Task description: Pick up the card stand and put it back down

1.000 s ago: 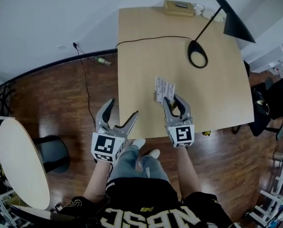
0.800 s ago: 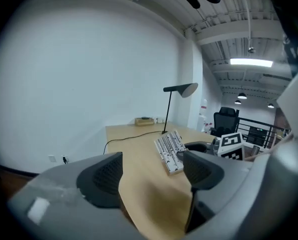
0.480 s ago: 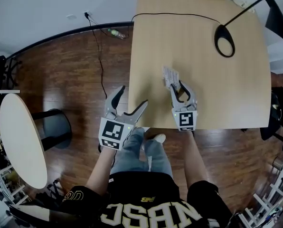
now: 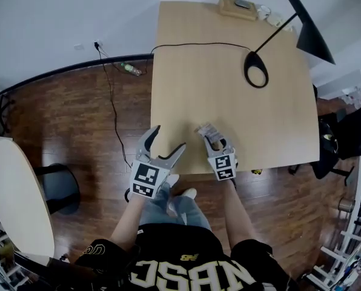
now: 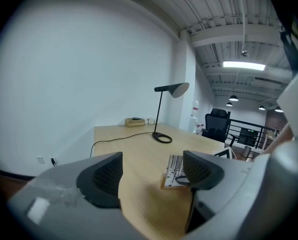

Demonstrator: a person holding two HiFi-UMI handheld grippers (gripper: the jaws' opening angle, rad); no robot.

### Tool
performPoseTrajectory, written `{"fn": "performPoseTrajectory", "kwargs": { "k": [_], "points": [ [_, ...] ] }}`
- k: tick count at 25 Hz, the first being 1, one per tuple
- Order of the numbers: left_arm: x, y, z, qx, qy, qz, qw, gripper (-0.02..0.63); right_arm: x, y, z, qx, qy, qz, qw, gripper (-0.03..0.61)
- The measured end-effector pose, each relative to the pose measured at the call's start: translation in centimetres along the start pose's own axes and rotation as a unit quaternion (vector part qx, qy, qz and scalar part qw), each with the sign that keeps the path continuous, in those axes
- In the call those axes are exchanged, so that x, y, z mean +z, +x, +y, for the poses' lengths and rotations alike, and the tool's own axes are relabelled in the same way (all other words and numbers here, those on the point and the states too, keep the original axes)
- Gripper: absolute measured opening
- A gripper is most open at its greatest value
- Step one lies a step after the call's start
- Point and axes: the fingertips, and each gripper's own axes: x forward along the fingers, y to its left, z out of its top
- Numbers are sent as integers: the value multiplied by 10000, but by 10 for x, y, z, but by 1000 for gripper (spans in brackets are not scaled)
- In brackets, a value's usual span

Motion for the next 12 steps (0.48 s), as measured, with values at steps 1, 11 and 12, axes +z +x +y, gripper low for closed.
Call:
{"fn": "performPoseTrajectory", "kwargs": {
  "k": [1, 11, 12],
  "points": [
    [5, -4, -3, -69, 8, -45, 10000, 399, -2, -8, 0, -67, 160, 73, 9998, 173],
    [56, -42, -33, -991, 585, -675, 9911, 397, 70, -159, 39, -1319, 2246, -1519, 9535, 328],
    [61, -47, -37, -1100, 672, -771, 9887, 397, 84, -173, 46, -1390, 2224, -1722, 9495, 328]
  ]
}}
